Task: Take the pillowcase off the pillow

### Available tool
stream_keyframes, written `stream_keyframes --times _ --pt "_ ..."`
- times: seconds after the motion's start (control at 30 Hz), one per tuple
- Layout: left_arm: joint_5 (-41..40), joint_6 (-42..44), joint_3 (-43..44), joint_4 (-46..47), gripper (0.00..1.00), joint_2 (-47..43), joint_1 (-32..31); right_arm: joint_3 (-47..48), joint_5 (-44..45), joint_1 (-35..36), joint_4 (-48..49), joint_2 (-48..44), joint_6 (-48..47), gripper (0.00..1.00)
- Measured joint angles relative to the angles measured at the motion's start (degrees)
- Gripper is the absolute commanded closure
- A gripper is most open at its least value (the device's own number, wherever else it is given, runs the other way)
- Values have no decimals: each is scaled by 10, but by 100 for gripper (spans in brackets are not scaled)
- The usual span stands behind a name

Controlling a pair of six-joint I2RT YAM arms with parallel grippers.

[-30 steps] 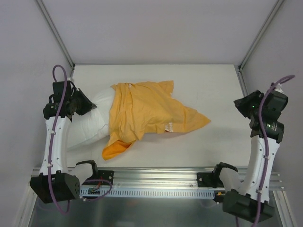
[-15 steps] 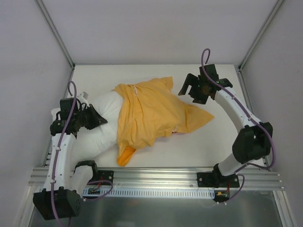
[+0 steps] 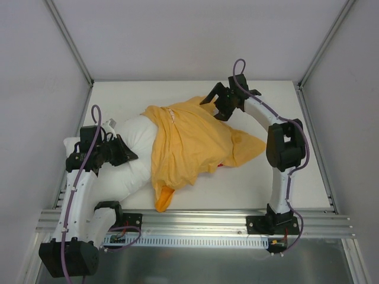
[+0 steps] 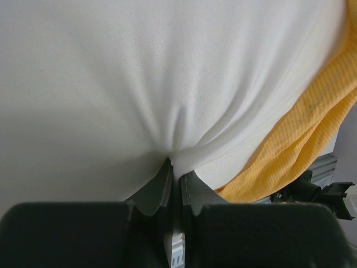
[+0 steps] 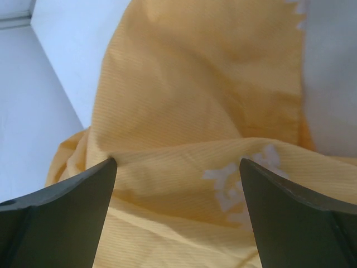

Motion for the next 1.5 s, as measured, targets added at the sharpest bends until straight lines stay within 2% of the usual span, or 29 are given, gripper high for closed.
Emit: stream_keyframes --times 0.2,0.23,0.27,0.33,0.37,0.4,0.57,0.67,0.8,0.9,1.13,1.4,1.5 --pt "0 0 0 0 100 0 0 69 -31 42 34 38 26 1" --pt "0 0 0 0 100 0 0 87 -33 49 37 45 26 7" --pt "0 0 0 0 100 0 0 99 -34 54 38 50 26 24" --pt "-1 0 0 -1 100 0 0 118 -35 64 40 60 24 51" --pt "-2 0 0 -2 100 -1 0 119 -35 66 42 62 24 85" --pt "-4 0 0 -2 100 -3 0 119 -34 67 42 64 21 98" --pt "-8 0 0 -2 100 -6 0 110 -26 57 36 59 23 99" --pt "-14 0 0 -4 100 -8 0 59 1 43 31 14 14 99" --pt "-28 0 10 -17 100 -9 -3 -45 38 -6 11 -112 3 99" --pt "-43 1 22 -23 100 -9 -3 -82 55 -66 -5 -210 -7 99" --pt "-74 0 79 -47 100 2 8 -97 28 -195 -26 -356 -17 99" --pt "-89 1 143 -71 100 27 18 -80 -3 -243 -88 -424 -51 99" --pt "-88 2 159 -90 100 36 40 -90 -37 -315 -115 -453 -47 99"
